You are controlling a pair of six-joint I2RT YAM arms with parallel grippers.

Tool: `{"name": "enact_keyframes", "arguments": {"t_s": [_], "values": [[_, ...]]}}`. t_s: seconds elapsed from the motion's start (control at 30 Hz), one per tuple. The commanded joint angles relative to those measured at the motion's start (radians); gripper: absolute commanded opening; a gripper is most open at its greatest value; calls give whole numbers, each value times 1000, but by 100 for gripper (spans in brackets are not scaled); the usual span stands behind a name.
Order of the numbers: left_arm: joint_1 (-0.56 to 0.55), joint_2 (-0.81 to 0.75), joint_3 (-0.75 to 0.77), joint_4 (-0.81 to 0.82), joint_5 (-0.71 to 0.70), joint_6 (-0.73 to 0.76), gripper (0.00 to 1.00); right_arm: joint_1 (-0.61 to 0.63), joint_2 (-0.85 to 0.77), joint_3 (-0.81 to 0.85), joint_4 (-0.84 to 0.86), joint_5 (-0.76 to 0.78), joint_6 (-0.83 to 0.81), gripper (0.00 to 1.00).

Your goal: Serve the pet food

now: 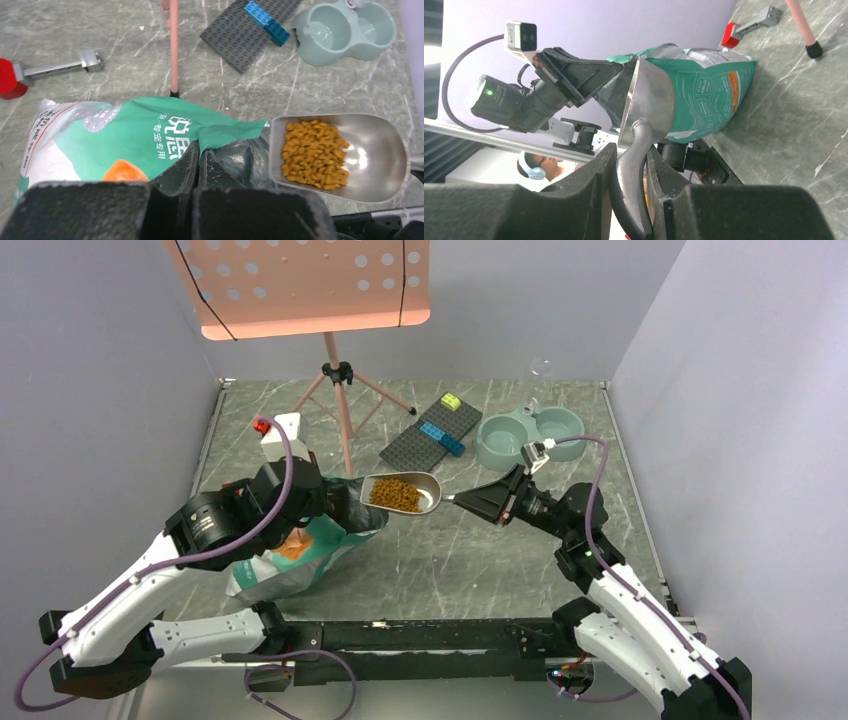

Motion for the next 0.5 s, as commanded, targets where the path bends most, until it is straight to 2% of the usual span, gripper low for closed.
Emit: {"name": "enact_keyframes", "arguments": {"t_s": [0.0,0.23,0.33,0.47], "values": [[0,52,93,-71,-142,-85,0,-51,-49,102,-44,2,2,0],[0,51,64,-88,-191,-127,0,-103,-79,194,-148,30,-9,0],[2,41,64,-70,-166,-77,0,-123,-82,237,-216,88,-34,0],[2,15,76,-64,-108,-13,0,-175,-61,251,-219,158,-41,0]]}}
